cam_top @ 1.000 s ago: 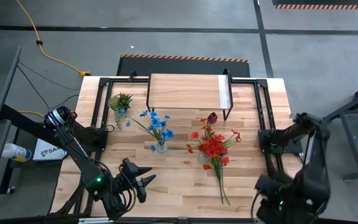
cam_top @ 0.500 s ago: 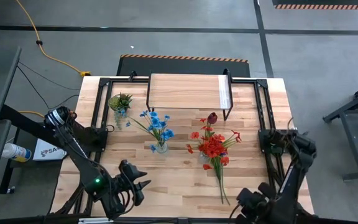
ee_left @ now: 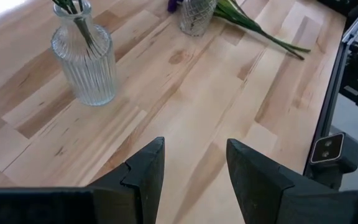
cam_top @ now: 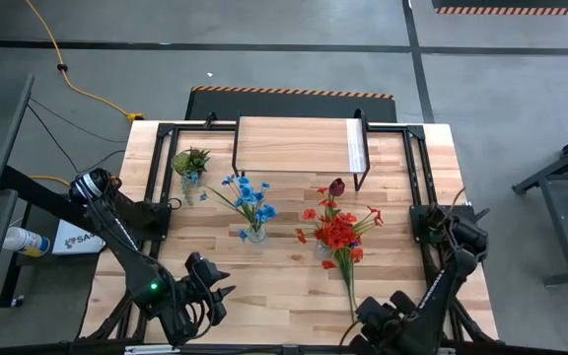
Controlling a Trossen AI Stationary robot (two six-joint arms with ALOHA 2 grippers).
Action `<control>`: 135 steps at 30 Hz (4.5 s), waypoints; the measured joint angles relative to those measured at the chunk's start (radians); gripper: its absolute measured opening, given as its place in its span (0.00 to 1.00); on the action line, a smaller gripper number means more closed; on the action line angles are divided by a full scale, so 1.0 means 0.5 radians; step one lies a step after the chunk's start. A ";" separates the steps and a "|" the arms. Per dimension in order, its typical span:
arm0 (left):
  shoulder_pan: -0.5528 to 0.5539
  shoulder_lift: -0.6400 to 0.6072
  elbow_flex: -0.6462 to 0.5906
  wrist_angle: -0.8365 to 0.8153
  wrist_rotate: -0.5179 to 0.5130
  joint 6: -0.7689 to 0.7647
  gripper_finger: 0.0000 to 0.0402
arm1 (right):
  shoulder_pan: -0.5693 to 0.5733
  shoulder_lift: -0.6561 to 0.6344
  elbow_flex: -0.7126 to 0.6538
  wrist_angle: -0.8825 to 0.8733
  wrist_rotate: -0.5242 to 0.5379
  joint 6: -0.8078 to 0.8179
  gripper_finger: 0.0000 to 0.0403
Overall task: Pick and place flowers into a vace then onto a shelf
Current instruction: Put the purple flowers into the left transparent vase
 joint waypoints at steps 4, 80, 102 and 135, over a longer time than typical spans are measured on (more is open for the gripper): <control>-0.001 0.000 0.000 -0.021 0.004 0.010 0.51 | -0.043 0.045 0.000 0.004 0.007 -0.003 0.33; 0.005 0.000 0.001 -0.022 0.060 0.012 0.51 | -0.177 0.193 -0.211 -0.002 0.039 -0.005 0.22; 0.005 -0.001 0.002 -0.010 0.120 -0.003 0.51 | -0.209 -0.888 -1.710 1.488 0.048 -0.054 0.23; 0.005 -0.001 0.002 -0.010 0.080 -0.004 0.51 | -0.517 -1.101 -1.843 1.899 0.028 -0.433 0.29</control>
